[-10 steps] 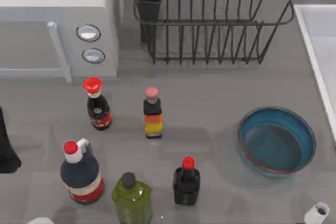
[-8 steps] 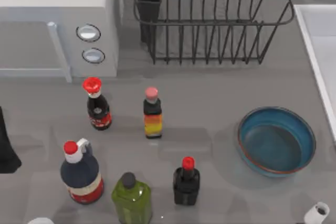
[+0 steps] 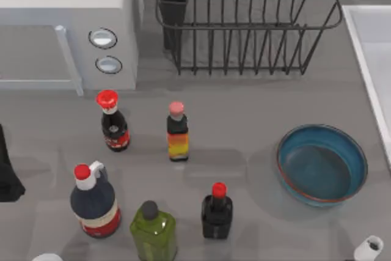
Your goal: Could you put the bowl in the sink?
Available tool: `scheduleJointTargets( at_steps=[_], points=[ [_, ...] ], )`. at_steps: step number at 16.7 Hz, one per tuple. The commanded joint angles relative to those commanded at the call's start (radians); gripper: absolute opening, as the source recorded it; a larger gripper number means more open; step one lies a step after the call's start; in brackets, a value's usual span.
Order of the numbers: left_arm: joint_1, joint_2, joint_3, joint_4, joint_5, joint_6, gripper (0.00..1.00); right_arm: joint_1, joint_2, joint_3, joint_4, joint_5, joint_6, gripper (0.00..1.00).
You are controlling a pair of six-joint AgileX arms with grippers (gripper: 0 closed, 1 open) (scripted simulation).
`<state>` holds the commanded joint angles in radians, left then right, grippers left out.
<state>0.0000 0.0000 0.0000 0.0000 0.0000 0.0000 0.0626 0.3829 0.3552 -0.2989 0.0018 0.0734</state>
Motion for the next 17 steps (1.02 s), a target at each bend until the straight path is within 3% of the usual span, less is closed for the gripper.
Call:
scheduleJointTargets(
  at_steps=[10, 17],
  points=[
    [0.000, 0.000, 0.000, 0.000, 0.000, 0.000, 1.00, 0.132, 0.998, 0.699, -0.661, 0.003, 0.140, 1.00],
    [0.000, 0.000, 0.000, 0.000, 0.000, 0.000, 1.00, 0.189, 1.328, 0.985, -0.894, -0.001, 0.191, 1.00]
  ],
)
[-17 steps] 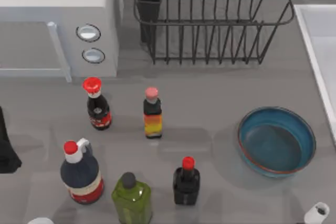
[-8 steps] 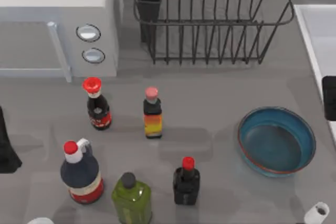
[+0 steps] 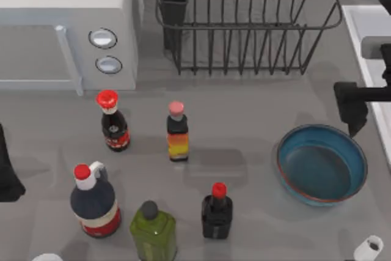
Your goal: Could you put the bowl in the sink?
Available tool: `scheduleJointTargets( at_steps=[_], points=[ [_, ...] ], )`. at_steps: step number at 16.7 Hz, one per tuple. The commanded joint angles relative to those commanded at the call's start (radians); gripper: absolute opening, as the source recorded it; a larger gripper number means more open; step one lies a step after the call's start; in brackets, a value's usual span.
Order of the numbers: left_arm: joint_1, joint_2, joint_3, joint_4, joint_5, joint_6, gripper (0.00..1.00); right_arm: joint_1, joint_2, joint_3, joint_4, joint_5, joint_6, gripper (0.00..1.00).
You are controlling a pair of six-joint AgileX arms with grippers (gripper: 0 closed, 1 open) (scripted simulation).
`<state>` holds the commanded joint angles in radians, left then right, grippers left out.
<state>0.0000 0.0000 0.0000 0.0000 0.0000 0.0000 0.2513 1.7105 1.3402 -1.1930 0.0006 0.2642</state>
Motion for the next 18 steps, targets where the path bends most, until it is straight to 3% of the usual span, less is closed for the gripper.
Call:
scheduleJointTargets(
  at_steps=[7, 15, 18],
  points=[
    [0.000, 0.000, 0.000, 0.000, 0.000, 0.000, 1.00, -0.002, 0.012, -0.008, 0.011, 0.000, 0.000, 1.00],
    [0.000, 0.000, 0.000, 0.000, 0.000, 0.000, 1.00, 0.004, 0.117, -0.229, 0.345, 0.000, 0.005, 1.00],
    [0.000, 0.000, 0.000, 0.000, 0.000, 0.000, 1.00, 0.005, 0.133, -0.259, 0.385, 0.000, 0.007, 1.00]
  ],
)
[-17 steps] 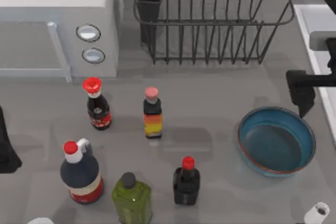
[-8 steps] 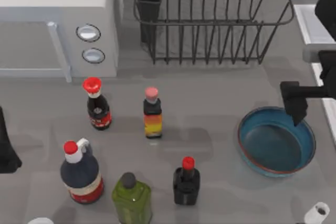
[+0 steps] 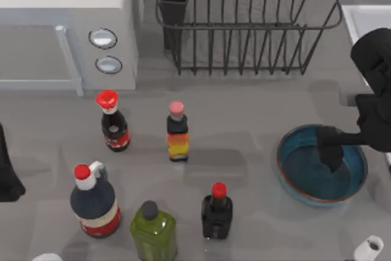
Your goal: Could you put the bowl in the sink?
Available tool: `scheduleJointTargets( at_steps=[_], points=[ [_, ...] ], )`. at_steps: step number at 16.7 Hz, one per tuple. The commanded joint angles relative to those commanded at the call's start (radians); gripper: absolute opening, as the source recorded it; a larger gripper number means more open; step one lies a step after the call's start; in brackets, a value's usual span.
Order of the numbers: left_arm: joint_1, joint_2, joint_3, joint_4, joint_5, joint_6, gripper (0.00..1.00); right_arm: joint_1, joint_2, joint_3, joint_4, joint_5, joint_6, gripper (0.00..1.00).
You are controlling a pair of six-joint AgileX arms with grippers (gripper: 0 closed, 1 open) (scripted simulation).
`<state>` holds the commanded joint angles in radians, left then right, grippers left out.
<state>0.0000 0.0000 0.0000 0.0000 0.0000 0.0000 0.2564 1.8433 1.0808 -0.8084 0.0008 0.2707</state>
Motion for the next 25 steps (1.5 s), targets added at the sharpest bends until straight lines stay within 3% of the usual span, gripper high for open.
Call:
scheduleJointTargets(
  at_steps=[3, 16, 25],
  points=[
    [0.000, 0.000, 0.000, 0.000, 0.000, 0.000, 1.00, 0.000, 0.000, 0.000, 0.000, 0.000, 0.000, 1.00],
    [0.000, 0.000, 0.000, 0.000, 0.000, 0.000, 1.00, 0.000, 0.000, 0.000, 0.000, 0.000, 0.000, 0.02],
    [0.000, 0.000, 0.000, 0.000, 0.000, 0.000, 1.00, -0.001, -0.002, 0.001, -0.001, 0.001, 0.000, 0.00]
  ],
)
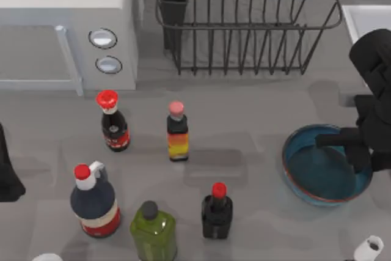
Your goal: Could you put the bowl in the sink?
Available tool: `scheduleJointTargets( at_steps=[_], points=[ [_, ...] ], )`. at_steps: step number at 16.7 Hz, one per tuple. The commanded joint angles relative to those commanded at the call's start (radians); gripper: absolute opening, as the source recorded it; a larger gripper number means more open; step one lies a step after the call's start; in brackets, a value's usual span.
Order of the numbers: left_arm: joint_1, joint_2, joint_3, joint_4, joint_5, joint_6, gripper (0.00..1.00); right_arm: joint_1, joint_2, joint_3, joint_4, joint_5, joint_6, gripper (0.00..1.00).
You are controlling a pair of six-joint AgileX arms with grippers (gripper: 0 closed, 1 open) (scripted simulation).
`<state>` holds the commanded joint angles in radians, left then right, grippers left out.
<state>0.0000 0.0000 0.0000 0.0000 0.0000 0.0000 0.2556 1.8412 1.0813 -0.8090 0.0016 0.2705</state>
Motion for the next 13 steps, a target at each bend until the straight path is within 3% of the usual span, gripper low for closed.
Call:
scheduleJointTargets(
  at_steps=[4, 13],
  points=[
    [0.000, 0.000, 0.000, 0.000, 0.000, 0.000, 1.00, 0.000, -0.010, 0.072, -0.073, 0.000, 0.000, 0.00],
    [0.000, 0.000, 0.000, 0.000, 0.000, 0.000, 1.00, -0.005, -0.113, 0.433, -0.560, 0.000, -0.006, 0.00]
  ],
)
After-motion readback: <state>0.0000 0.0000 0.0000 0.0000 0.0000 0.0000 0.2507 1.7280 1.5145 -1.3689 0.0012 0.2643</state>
